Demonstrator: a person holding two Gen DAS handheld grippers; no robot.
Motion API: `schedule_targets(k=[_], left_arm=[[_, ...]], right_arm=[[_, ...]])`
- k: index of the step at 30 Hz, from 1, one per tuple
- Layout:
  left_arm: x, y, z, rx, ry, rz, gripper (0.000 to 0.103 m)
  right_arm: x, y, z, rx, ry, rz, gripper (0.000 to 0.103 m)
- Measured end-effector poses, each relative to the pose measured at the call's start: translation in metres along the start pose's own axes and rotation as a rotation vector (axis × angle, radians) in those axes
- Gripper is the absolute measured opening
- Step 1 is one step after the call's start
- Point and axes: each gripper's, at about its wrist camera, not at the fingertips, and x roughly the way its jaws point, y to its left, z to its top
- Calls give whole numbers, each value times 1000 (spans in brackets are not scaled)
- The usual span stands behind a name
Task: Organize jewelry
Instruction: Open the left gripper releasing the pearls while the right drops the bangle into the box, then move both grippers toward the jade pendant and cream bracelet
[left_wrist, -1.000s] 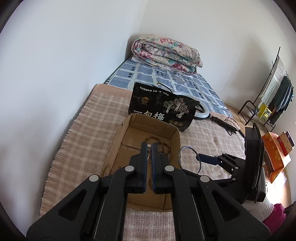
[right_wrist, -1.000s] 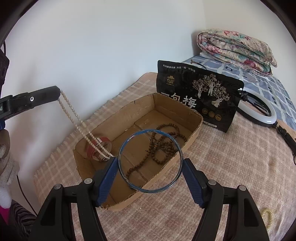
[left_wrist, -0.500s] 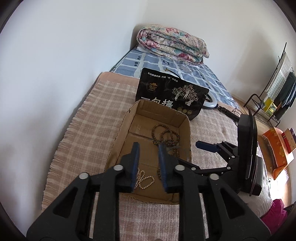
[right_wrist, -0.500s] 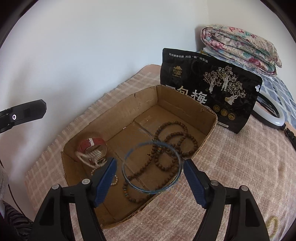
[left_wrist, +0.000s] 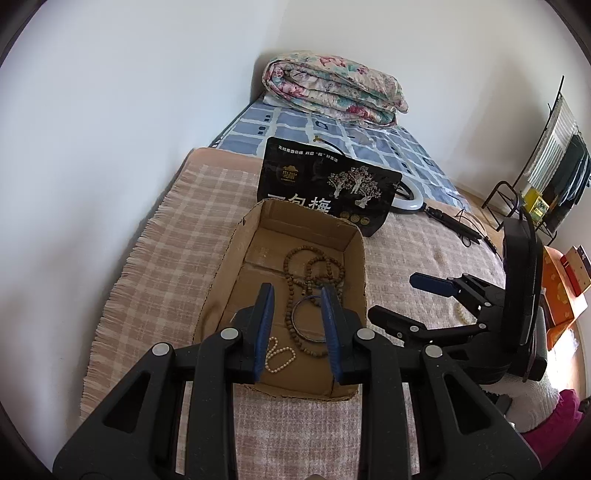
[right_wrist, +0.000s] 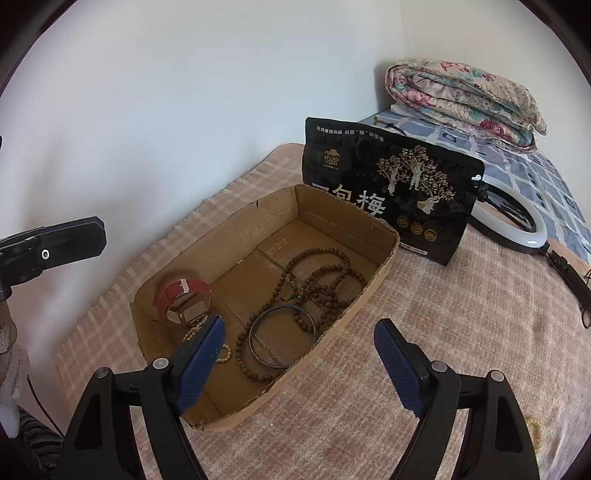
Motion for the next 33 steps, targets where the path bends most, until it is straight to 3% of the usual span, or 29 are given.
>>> schedule_targets(k=[12, 17, 20, 28, 33], left_arm=[[-1, -27, -4, 45, -7, -13, 25], [1, -49, -7, 88, -5, -38, 26], [3, -66, -11, 124, -9, -49, 39], [13, -113, -22, 160, 1, -110, 40], [24, -150, -37, 235, 21, -160, 40]], right_arm=[[-49, -29, -17, 36, -30, -79, 90], [-77, -53, -31, 82, -54, -151, 103], [-95, -73, -41, 129, -60, -171, 103], [-138, -126, -77, 250, -67, -265, 103], [-160, -151, -104, 287, -51, -297, 103]])
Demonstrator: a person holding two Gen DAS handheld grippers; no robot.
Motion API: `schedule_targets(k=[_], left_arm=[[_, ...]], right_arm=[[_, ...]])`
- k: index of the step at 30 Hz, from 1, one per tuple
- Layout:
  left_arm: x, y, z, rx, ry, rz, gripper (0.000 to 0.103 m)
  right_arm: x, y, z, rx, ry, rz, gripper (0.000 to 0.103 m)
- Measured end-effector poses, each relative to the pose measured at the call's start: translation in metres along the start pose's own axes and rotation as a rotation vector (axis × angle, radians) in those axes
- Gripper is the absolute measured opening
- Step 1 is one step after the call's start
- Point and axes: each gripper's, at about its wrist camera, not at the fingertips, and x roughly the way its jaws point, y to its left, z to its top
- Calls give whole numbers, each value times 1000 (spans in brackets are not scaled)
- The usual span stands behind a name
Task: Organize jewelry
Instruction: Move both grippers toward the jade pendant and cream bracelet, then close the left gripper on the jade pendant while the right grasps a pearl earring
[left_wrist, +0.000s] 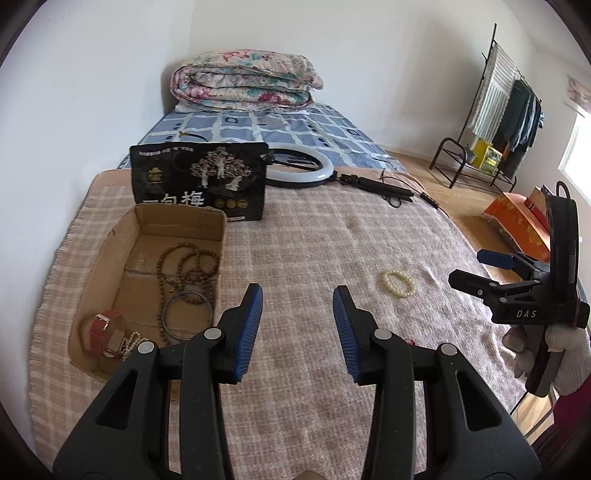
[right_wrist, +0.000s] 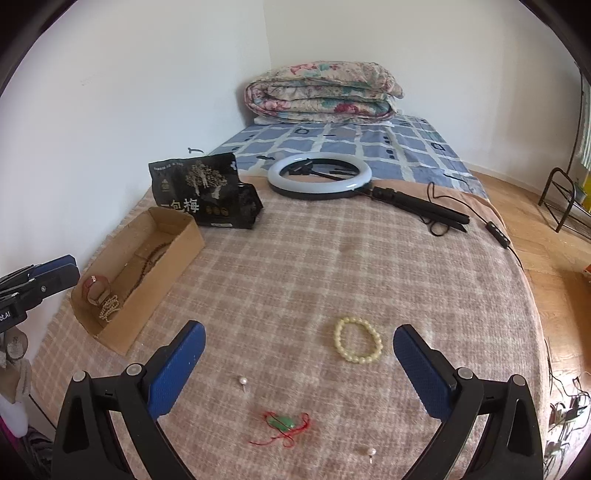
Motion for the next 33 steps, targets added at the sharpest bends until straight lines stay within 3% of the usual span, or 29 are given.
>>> schedule_targets(k=[13, 23, 29, 33], left_arm=[[48, -74, -42, 118, 132, -105, 40], [84, -119, -73, 183, 232, -163, 40], [106, -129, -84, 165, 280, -151, 40], [119, -132, -87, 156, 304, -144, 40]], right_arm=[[-18, -66, -59, 31, 57, -45, 98], [7, -68, -112, -25, 186, 12, 73], [21, -63, -128, -57, 222, 30, 62], [28, -59, -131, -78, 231, 29, 61]])
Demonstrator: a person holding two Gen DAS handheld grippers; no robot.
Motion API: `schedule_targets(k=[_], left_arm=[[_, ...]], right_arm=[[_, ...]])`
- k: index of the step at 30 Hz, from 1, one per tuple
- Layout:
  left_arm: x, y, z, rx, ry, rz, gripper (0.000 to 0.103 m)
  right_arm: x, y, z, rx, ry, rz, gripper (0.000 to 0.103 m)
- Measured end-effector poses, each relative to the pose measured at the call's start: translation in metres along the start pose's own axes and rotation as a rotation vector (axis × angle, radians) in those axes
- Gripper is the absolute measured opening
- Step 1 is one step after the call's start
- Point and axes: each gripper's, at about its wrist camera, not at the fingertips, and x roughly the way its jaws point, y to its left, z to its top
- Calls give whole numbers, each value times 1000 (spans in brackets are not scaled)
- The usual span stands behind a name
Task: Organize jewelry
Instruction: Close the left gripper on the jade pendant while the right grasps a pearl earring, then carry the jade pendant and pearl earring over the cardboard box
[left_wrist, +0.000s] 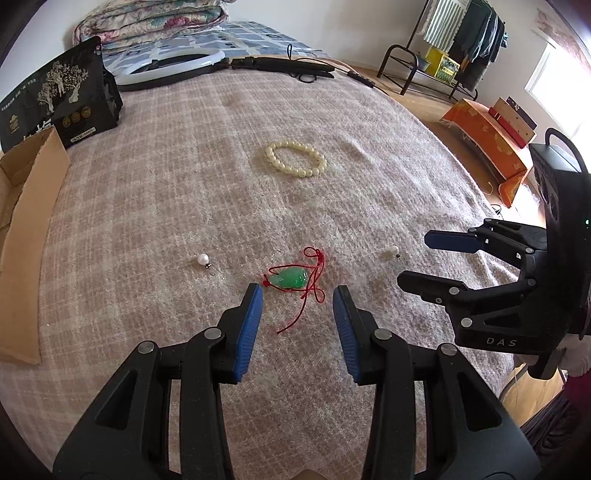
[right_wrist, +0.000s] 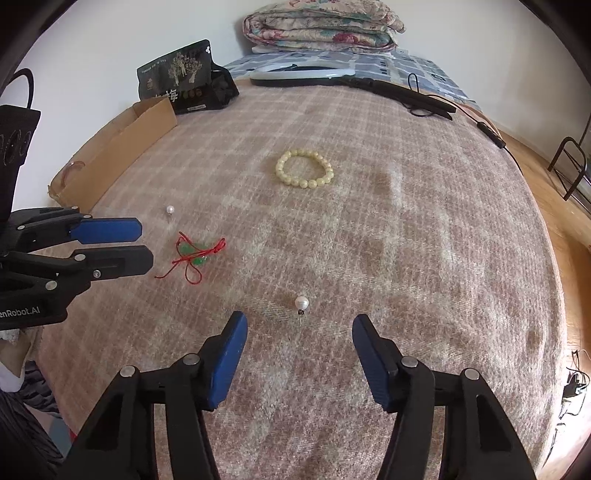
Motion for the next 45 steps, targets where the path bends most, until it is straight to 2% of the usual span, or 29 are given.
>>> schedule_targets(k=[4, 24, 28, 30, 34, 39, 45], left_arm=[[10, -3, 1, 5, 15, 13, 40], [42, -4, 5, -21, 57, 62, 40], [43, -4, 6, -16, 53, 74, 39], [43, -4, 6, -13, 50, 86, 32], [43, -1, 7, -15, 48, 80, 31], [41, -3, 5, 4, 36, 90, 31], [34, -1, 4, -4, 23, 97, 31]], right_arm=[[6, -2, 0, 14, 9, 13, 50], [20, -1, 12, 1, 16, 6, 39], [22, 3, 12, -13, 19, 9, 32], [22, 4, 12, -21, 22, 8, 29], [22, 5, 11, -19, 22, 10, 22], [21, 5, 11, -18, 21, 17, 8], [16, 10, 13, -31, 7, 22, 6]])
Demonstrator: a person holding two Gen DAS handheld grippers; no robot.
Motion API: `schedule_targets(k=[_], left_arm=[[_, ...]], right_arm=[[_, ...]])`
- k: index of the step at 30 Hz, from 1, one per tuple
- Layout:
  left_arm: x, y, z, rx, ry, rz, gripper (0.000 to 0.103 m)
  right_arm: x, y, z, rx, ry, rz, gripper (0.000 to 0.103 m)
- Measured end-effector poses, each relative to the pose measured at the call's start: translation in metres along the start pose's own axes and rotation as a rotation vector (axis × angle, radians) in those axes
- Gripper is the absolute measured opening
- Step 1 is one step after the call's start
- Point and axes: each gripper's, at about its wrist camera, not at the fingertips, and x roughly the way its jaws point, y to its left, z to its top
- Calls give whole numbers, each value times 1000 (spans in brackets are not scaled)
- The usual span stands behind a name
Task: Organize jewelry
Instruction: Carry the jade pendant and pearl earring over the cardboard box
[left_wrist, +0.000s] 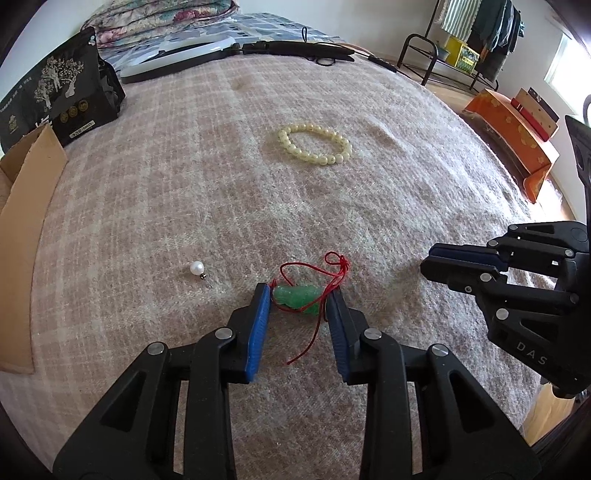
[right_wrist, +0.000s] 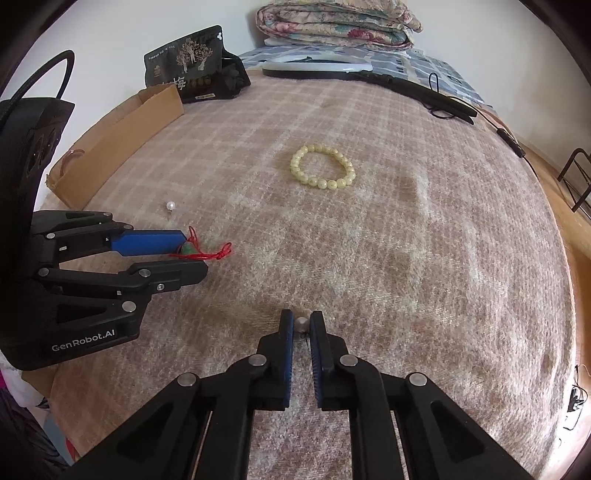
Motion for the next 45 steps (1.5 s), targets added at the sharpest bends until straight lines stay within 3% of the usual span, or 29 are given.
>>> schedule_targets(k=[27, 37, 45], left_arm=[[-76, 36, 16, -92, -159, -35, 31], [-108, 74, 6, -134, -208, 3, 31], [-133, 125, -8, -206, -243, 57, 31]], right_arm=[[-58, 1, 42, 50, -147, 16, 6], [-62, 35, 79, 14, -194, 56, 6], [-50, 78, 110, -38, -203, 97, 6]])
